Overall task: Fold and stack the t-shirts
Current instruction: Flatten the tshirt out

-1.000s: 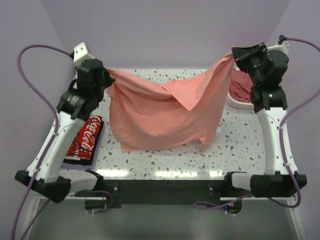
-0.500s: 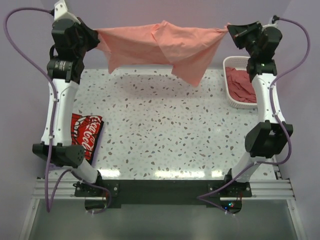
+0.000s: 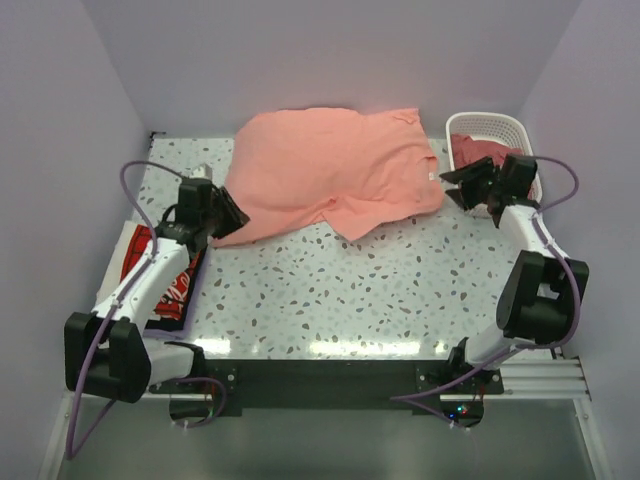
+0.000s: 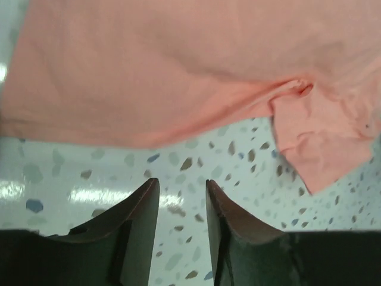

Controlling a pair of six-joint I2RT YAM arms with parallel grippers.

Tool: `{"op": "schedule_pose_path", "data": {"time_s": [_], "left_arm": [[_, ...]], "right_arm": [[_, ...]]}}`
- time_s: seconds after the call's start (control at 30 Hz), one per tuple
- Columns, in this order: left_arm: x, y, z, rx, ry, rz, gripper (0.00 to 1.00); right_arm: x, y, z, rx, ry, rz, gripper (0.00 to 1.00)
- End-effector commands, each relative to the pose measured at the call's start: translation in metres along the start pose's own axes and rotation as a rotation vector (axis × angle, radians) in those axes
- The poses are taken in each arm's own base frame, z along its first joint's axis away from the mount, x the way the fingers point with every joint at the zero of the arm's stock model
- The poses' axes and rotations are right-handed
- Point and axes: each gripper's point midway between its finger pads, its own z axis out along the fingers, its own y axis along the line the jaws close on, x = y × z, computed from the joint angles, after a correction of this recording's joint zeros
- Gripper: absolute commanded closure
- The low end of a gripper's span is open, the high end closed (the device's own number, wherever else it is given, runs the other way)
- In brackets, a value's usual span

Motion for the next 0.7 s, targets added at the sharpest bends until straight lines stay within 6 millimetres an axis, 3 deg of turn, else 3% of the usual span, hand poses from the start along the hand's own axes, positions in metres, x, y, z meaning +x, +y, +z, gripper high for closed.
{"op": "schedule_pose_path", "data": {"time_s": [0.0, 0.03, 0.07, 0.13, 0.17, 0.2, 0.27, 0.3, 0.37, 0.53, 0.67], "left_arm": [[0.035, 0.006, 0.004, 0.013, 0.052, -0.091, 0.56], [0.047, 0.012, 0.006, -0.007, 0.075, -0.098, 0.50], [0.062, 0.024, 0.007, -0.038, 0.105, -0.107, 0.49], [0.073, 0.038, 0.008, -0.094, 0.119, -0.126, 0.48], [0.078, 0.046, 0.008, -0.126, 0.126, -0.134, 0.46], [0.081, 0.054, 0.008, -0.163, 0.120, -0.148, 0.46], [0.082, 0.060, 0.008, -0.191, 0.113, -0.161, 0.46], [0.081, 0.065, 0.008, -0.223, 0.100, -0.181, 0.46], [0.082, 0.068, 0.010, -0.244, 0.101, -0.194, 0.45], [0.083, 0.076, 0.011, -0.294, 0.093, -0.220, 0.45], [0.080, 0.071, 0.009, -0.270, 0.086, -0.224, 0.45]], "right_arm": [[0.035, -0.045, -0.010, 0.099, 0.069, -0.084, 0.45], [0.044, -0.053, -0.011, 0.119, 0.082, -0.132, 0.38], [0.059, -0.072, -0.015, 0.175, 0.111, -0.132, 0.35], [0.069, -0.078, -0.026, 0.195, 0.082, -0.188, 0.31], [0.087, -0.077, -0.028, 0.198, 0.098, -0.233, 0.31], [0.105, -0.083, -0.033, 0.228, 0.100, -0.287, 0.30], [0.120, -0.087, -0.036, 0.226, 0.098, -0.312, 0.30], [0.135, -0.097, -0.041, 0.239, 0.121, -0.322, 0.30], [0.148, -0.111, -0.043, 0.260, 0.120, -0.326, 0.30], [0.160, -0.118, -0.040, 0.312, 0.110, -0.427, 0.30], [0.144, -0.124, -0.026, 0.381, 0.053, -0.454, 0.31]]}}
